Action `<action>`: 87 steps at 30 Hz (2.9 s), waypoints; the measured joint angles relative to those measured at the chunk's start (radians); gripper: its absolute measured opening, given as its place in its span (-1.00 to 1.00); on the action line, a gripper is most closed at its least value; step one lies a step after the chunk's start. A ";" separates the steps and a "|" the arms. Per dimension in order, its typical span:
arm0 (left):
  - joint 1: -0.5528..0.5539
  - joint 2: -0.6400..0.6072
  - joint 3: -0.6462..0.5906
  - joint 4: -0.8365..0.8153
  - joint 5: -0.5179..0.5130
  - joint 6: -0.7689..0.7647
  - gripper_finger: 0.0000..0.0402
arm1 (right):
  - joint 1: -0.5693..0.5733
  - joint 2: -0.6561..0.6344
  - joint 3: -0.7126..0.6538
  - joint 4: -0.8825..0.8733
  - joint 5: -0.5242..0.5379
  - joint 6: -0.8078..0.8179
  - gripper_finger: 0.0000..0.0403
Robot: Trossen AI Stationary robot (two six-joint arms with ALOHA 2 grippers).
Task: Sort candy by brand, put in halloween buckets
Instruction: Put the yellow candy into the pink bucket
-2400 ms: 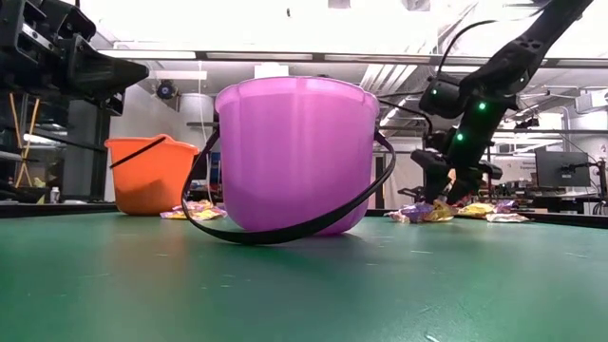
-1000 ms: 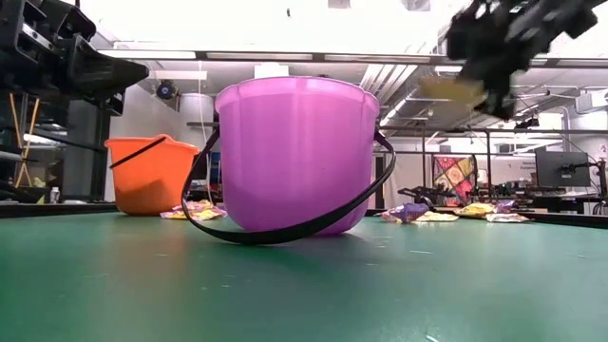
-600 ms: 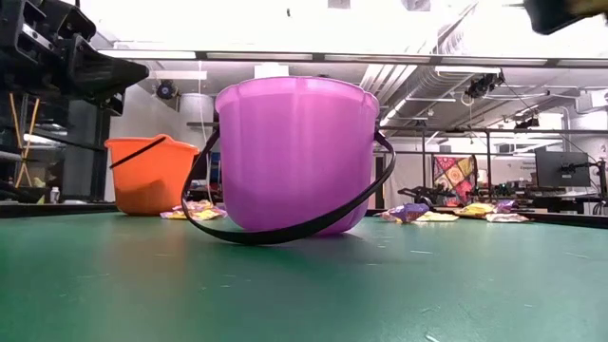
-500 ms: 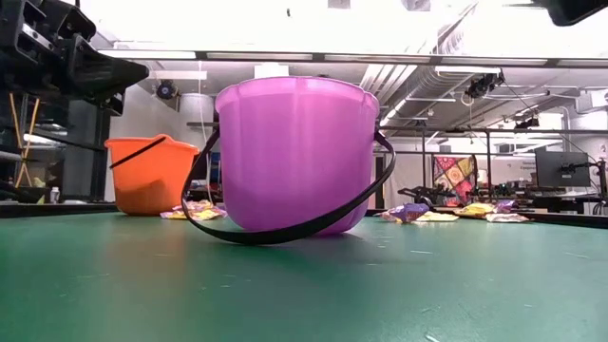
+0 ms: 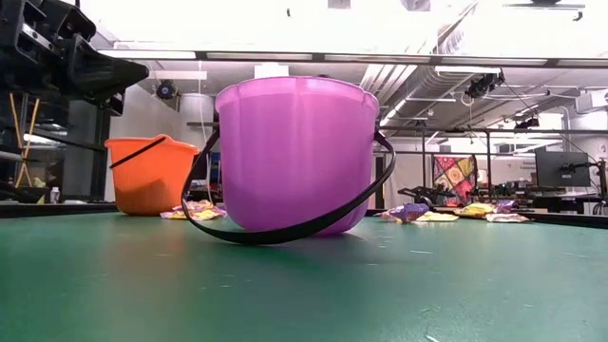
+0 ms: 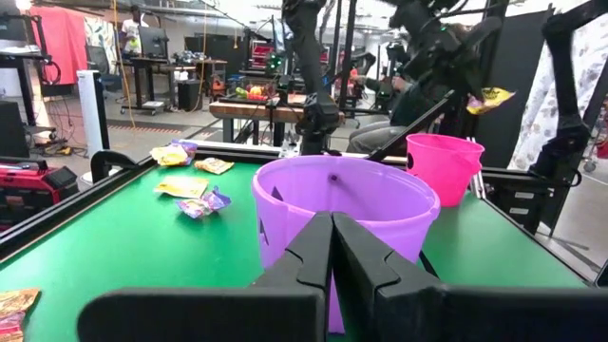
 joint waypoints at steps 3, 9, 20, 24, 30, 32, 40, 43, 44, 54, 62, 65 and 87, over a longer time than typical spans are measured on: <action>0.000 0.000 0.000 0.000 0.000 0.000 -1.00 | 0.027 0.103 0.199 -0.332 -0.010 0.000 -1.00; 0.000 0.000 0.000 0.000 0.000 0.000 -1.00 | 0.061 0.266 0.438 -0.678 -0.011 -0.017 -1.00; 0.000 0.000 0.000 0.000 0.000 0.001 -1.00 | 0.058 0.329 0.409 -0.789 -0.123 -0.060 -1.00; 0.000 0.000 0.000 0.000 0.000 0.001 -1.00 | 0.058 0.329 0.408 -0.815 -0.122 -0.026 -0.89; 0.000 0.000 0.000 0.000 0.000 0.000 -1.00 | 0.046 0.329 0.408 -0.808 -0.054 -0.012 -0.50; 0.000 0.000 0.000 0.000 0.000 0.001 -1.00 | 0.045 0.329 0.408 -0.808 -0.080 -0.022 -0.37; 0.000 0.000 0.000 0.000 0.000 0.001 -1.00 | -0.043 0.327 0.448 -0.858 0.280 -0.223 -0.20; 0.000 0.000 0.000 0.000 0.000 0.000 -1.00 | -0.154 0.315 0.411 -0.904 0.465 -0.294 -0.20; 0.000 0.000 0.000 0.000 0.000 0.001 -1.00 | -0.201 0.308 0.383 -0.892 0.521 -0.340 -0.21; 0.000 0.000 0.000 0.000 0.000 0.000 -1.00 | -0.916 0.302 0.025 -0.736 0.788 -0.688 -0.21; 0.000 0.000 0.000 0.000 0.000 0.000 -1.00 | -1.326 0.290 -0.161 -0.064 0.646 -1.055 -0.21; 0.000 0.000 0.000 0.000 0.000 0.001 -1.00 | -1.388 0.290 -0.211 0.098 0.608 -1.082 -0.21; 0.000 0.000 0.000 0.000 0.000 0.001 -1.00 | -1.455 0.346 -0.375 0.379 0.632 -0.947 -0.21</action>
